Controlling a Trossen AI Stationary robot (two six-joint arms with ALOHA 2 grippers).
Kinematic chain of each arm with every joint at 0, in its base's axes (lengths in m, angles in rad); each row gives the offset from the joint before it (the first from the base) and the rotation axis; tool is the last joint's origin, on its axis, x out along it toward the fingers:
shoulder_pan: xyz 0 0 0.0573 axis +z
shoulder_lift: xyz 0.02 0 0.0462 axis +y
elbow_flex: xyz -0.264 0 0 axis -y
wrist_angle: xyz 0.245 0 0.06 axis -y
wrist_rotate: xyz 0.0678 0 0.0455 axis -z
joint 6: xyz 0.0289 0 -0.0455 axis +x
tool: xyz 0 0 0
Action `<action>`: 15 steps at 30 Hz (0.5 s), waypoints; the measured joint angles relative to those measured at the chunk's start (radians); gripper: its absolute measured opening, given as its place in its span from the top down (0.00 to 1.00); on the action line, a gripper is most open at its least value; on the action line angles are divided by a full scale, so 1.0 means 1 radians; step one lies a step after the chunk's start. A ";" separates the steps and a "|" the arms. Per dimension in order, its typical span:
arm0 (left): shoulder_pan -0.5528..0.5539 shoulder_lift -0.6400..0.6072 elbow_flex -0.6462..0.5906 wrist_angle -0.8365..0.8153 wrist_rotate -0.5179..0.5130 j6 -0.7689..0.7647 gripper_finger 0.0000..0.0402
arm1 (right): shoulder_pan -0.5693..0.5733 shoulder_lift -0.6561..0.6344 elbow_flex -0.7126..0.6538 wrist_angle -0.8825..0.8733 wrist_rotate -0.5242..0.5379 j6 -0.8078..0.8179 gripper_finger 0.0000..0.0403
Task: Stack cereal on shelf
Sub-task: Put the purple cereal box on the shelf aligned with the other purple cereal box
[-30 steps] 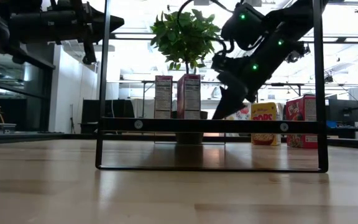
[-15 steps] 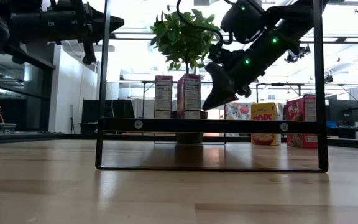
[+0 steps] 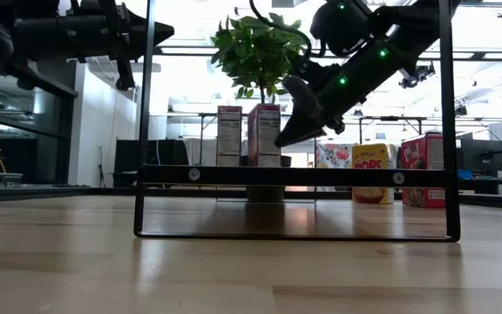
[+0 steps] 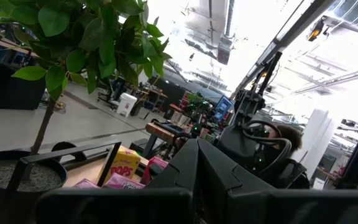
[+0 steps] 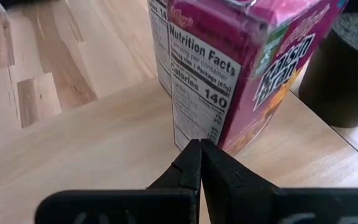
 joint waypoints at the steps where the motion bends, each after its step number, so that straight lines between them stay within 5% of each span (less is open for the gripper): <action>1: 0.000 0.000 0.000 0.000 0.000 0.000 1.00 | 0.000 0.000 0.000 0.003 0.000 -0.002 1.00; 15: 0.000 0.000 0.000 0.000 -0.022 0.000 1.00 | 0.000 0.000 0.000 0.125 -0.023 -0.032 1.00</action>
